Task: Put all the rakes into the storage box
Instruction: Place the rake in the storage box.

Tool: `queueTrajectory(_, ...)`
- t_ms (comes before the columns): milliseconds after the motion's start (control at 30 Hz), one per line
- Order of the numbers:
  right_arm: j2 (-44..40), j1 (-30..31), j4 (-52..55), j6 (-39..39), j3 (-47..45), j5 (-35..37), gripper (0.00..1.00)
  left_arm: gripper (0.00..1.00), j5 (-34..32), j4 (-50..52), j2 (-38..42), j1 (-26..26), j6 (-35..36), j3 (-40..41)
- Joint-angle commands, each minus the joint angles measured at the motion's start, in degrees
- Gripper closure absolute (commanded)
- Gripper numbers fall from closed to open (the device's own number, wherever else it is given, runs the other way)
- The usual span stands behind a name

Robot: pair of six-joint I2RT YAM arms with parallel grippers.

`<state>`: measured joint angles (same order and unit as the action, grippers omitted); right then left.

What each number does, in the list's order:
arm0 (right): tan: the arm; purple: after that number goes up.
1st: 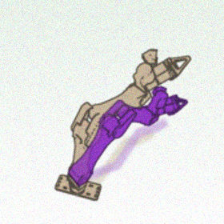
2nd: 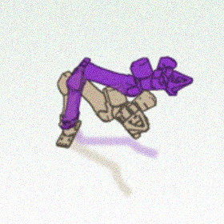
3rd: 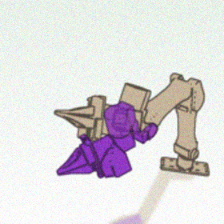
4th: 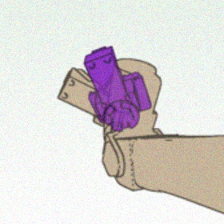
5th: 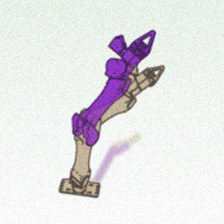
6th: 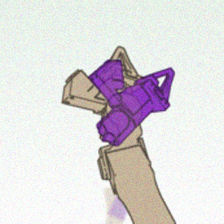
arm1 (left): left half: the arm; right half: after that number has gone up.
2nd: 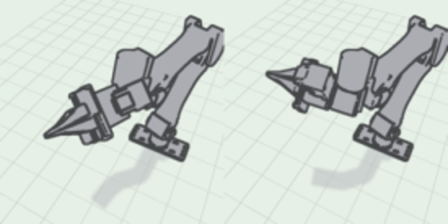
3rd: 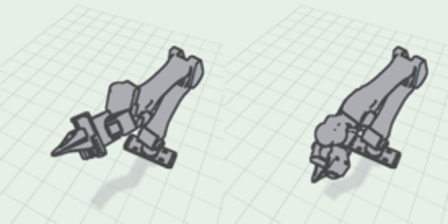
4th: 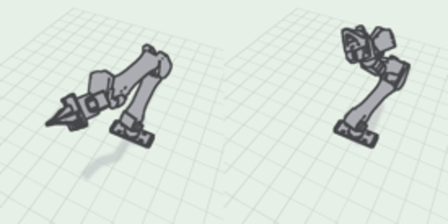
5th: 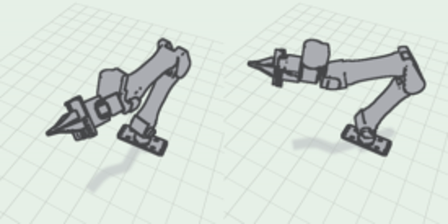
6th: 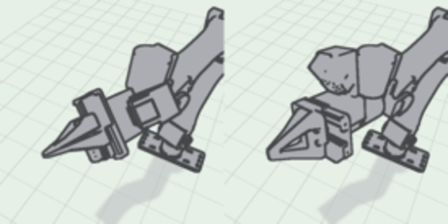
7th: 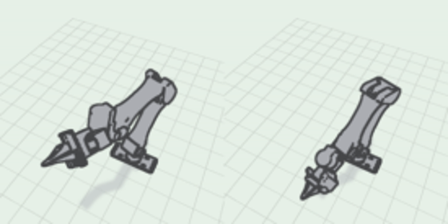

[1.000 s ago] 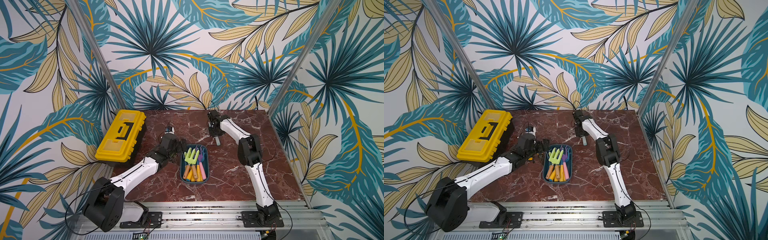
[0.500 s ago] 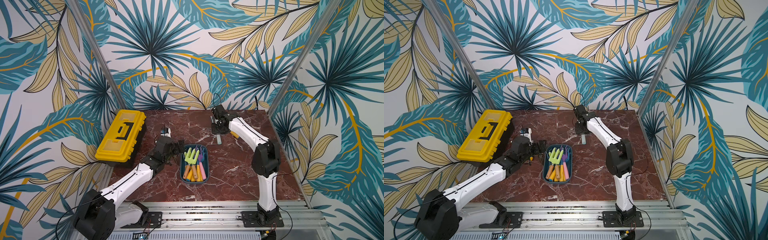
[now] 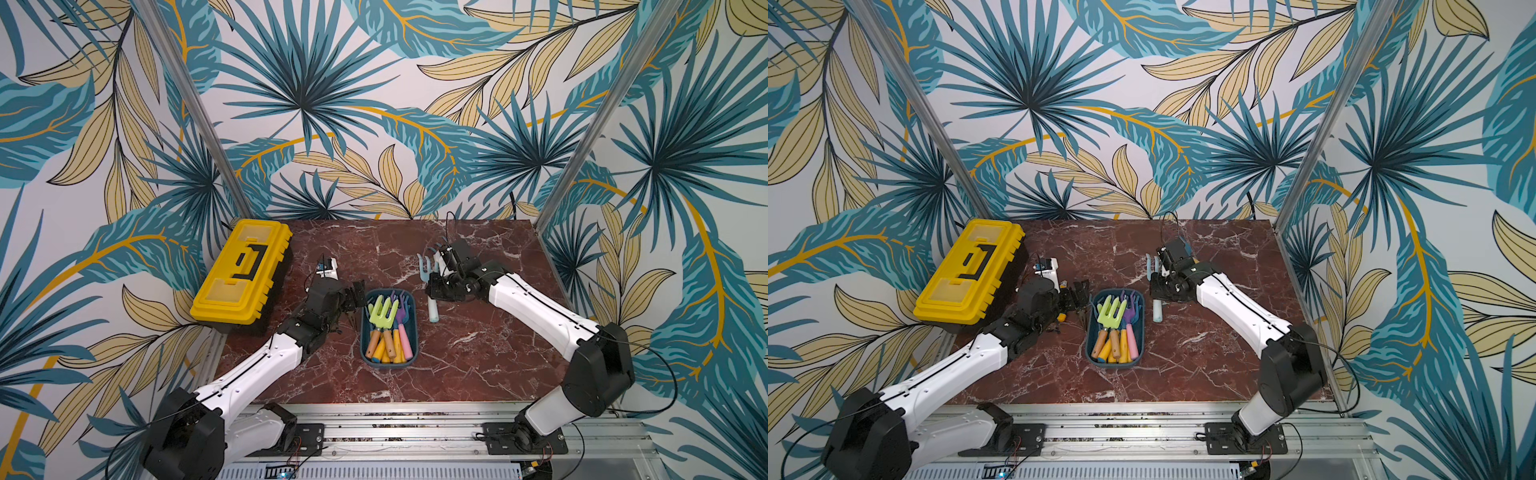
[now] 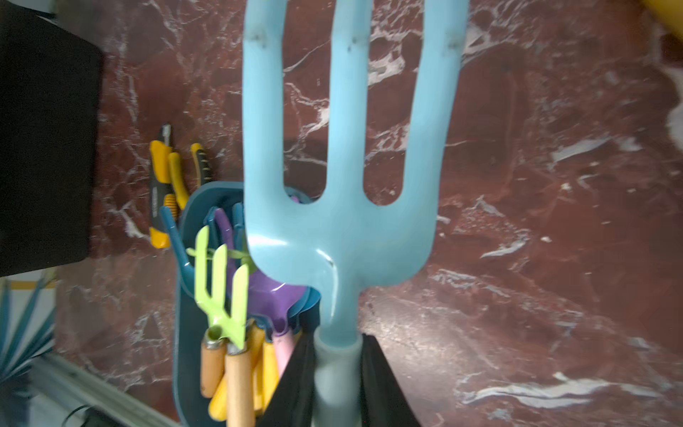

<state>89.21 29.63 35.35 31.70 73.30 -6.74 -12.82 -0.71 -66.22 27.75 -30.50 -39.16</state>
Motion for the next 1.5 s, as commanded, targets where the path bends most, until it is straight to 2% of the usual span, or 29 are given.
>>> queueTrajectory(0,-4.1,0.9,-8.8,6.1,-5.2,-7.7,0.87,0.0,-1.1,-1.9,0.3,-0.2,-0.1,1.5)
queueTrajectory(167,-7.1,2.9,-14.1,10.4,-10.7,-10.4,0.87,0.0,-1.1,-2.2,-0.5,-0.2,-0.1,1.5)
queueTrajectory(433,-10.2,7.9,-18.0,14.7,-17.6,-10.1,0.87,0.0,-0.9,-2.5,-1.1,-0.2,-0.3,1.5)
queueTrajectory(633,-11.1,8.9,-24.4,17.0,-23.0,-11.6,0.87,0.0,-0.8,-2.8,-1.4,-0.2,-0.3,1.6)
queueTrajectory(1267,-2.1,11.0,-33.9,19.7,-25.7,-13.6,0.86,0.0,-0.5,-3.3,-2.2,-0.2,-0.3,1.6)
queueTrajectory(1467,-1.5,11.1,-32.2,19.2,-26.2,-11.5,0.84,0.0,-0.1,-3.7,-2.7,-0.2,-0.4,1.6)
